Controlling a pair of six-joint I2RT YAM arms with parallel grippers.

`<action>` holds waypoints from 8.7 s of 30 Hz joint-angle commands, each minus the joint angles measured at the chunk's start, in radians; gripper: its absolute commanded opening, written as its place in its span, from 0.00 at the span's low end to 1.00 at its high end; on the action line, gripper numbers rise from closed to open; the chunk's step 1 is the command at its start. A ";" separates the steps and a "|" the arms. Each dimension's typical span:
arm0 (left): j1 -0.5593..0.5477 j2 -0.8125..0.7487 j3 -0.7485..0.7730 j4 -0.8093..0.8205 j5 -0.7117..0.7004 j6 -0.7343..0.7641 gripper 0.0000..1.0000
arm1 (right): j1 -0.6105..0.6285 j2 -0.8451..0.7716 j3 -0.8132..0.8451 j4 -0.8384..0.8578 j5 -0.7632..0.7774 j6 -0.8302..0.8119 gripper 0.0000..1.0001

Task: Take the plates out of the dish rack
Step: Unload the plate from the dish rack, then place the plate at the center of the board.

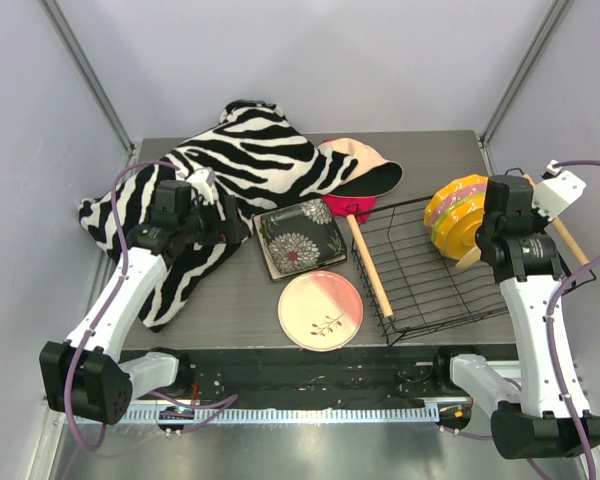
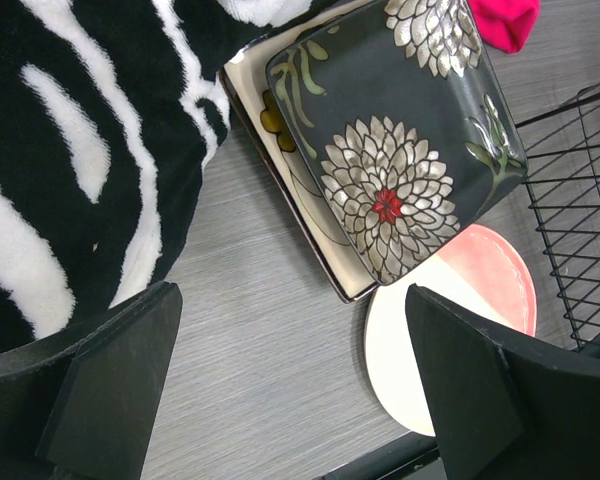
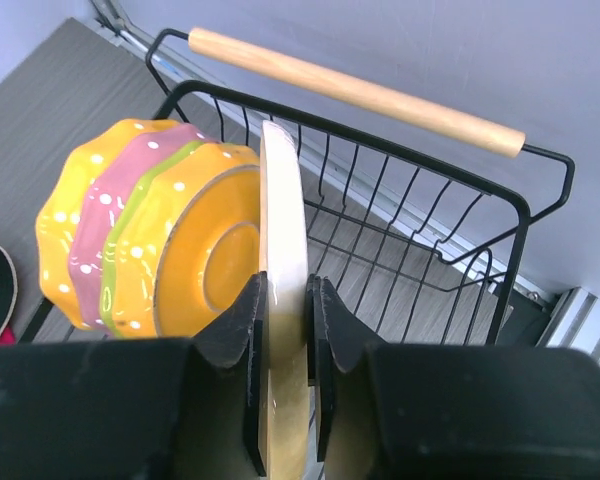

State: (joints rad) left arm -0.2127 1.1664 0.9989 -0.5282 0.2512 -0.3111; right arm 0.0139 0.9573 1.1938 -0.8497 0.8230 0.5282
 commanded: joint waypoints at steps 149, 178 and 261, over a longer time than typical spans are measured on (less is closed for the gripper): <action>-0.175 -0.297 -0.657 0.499 0.416 -0.669 0.00 | 0.107 0.041 0.063 0.232 -0.731 -0.108 0.92; -0.381 -0.022 -0.648 0.619 0.244 -0.657 0.42 | 0.107 0.008 0.050 0.193 -0.729 -0.122 0.92; -0.271 -0.137 -0.027 -0.026 -0.213 -0.088 0.91 | 0.038 0.138 0.113 0.011 -0.567 -0.114 0.93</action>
State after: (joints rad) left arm -0.5625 1.0306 0.8169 -0.5003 0.0666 -0.5636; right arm 0.0944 1.0393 1.2713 -0.7910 0.2066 0.3958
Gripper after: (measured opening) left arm 0.897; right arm 0.923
